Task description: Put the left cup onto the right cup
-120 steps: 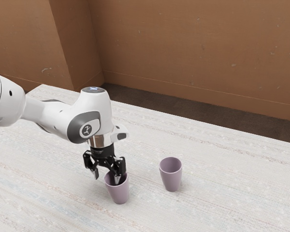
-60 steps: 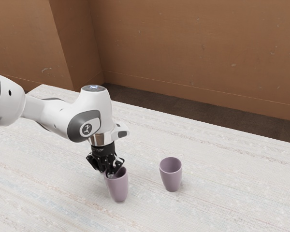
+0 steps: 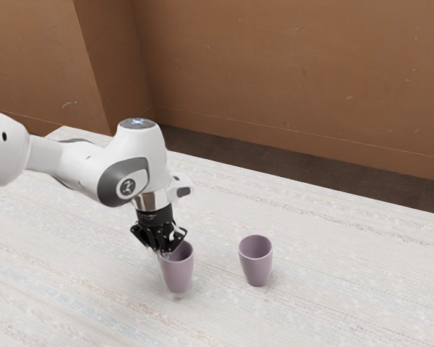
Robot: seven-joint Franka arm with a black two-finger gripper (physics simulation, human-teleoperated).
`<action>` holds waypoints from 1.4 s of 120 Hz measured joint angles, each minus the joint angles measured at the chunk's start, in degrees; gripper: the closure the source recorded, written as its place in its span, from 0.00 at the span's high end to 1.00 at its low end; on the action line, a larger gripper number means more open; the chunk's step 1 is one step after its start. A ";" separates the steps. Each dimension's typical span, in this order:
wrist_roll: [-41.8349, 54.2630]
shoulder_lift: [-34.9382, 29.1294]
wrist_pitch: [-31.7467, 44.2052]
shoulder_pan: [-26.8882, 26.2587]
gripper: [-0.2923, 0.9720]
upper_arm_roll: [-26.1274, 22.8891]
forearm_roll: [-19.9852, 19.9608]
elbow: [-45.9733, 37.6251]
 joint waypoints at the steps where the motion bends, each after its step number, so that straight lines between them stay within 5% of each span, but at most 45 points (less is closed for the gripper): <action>1: -0.03 -0.12 0.00 -0.01 0.15 0.00 0.06 0.02; 99: -10.39 1.03 -9.16 2.69 0.15 -4.40 -2.41 22.04; 168: -18.77 4.98 -13.65 -0.74 0.15 -9.03 -2.27 24.86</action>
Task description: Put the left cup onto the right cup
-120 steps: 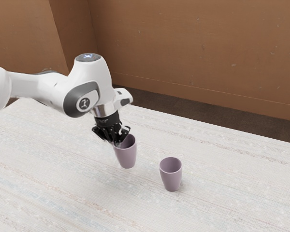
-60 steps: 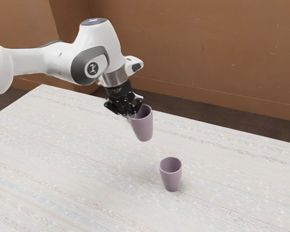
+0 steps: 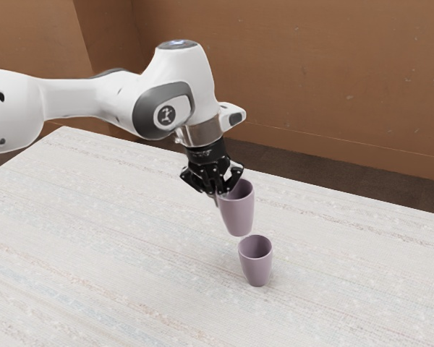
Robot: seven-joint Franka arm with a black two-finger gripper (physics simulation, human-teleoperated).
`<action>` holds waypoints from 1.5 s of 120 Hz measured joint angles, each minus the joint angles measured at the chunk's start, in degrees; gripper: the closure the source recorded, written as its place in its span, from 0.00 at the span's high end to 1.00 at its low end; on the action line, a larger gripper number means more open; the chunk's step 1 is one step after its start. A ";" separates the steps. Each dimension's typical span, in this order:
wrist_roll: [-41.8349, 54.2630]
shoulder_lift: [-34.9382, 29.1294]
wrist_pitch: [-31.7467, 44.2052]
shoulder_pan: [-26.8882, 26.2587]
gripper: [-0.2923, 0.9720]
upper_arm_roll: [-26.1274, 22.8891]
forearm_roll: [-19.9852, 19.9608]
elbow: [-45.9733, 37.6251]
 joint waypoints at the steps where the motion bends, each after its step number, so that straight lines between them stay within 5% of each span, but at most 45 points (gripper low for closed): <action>1: -0.12 0.04 -0.01 0.00 0.15 -0.07 0.00 0.00; 180: -7.00 9.94 2.24 0.23 0.15 -1.18 3.64 6.52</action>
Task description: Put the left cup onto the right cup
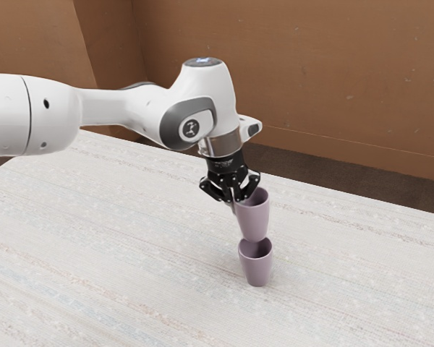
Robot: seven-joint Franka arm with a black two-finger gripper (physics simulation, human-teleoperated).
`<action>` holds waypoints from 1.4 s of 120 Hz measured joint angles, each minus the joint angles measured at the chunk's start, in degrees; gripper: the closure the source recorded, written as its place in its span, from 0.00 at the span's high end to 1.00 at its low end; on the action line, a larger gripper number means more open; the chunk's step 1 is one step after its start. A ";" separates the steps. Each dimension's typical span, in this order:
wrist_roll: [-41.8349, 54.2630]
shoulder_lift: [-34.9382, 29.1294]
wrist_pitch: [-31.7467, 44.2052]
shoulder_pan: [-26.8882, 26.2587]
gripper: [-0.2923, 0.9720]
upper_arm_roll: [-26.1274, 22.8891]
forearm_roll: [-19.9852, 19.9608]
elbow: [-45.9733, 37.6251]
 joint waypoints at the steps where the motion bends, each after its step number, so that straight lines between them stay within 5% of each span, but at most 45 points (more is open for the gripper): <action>1: 0.00 0.01 0.01 0.00 0.15 0.00 0.00 0.01; 168: -1.94 -1.27 0.61 -0.25 0.15 -0.61 -2.46 -3.90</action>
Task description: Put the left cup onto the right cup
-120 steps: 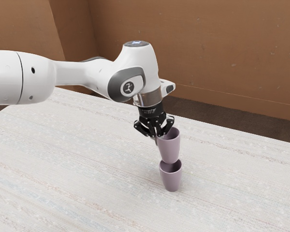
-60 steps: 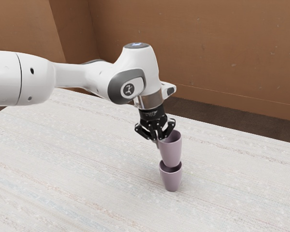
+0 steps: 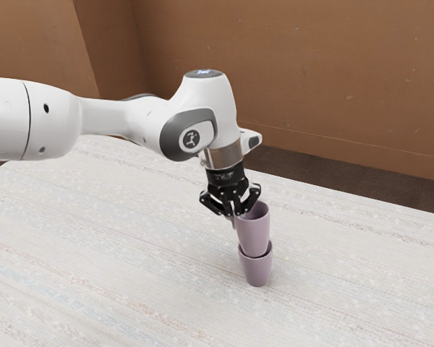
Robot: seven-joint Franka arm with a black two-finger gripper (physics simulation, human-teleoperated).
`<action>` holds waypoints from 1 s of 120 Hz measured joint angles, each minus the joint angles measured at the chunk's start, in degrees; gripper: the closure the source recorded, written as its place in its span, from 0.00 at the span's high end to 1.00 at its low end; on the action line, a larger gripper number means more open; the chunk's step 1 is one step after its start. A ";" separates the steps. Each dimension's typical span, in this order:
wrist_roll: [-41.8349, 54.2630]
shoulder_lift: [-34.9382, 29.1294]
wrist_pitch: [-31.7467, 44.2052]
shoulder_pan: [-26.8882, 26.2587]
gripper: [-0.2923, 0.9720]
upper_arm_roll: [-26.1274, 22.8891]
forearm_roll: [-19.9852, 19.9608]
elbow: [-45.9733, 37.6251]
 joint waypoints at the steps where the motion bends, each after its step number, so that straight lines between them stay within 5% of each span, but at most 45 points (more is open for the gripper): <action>1: -0.02 0.00 0.03 0.00 0.15 0.00 0.00 -0.05; 59: -0.30 0.54 3.25 0.07 0.15 0.00 0.86 -1.36; 89: -0.18 0.41 4.18 -0.02 0.54 -0.01 0.68 -1.63; 120: 0.02 -0.05 4.45 -0.02 0.70 0.00 0.81 -2.08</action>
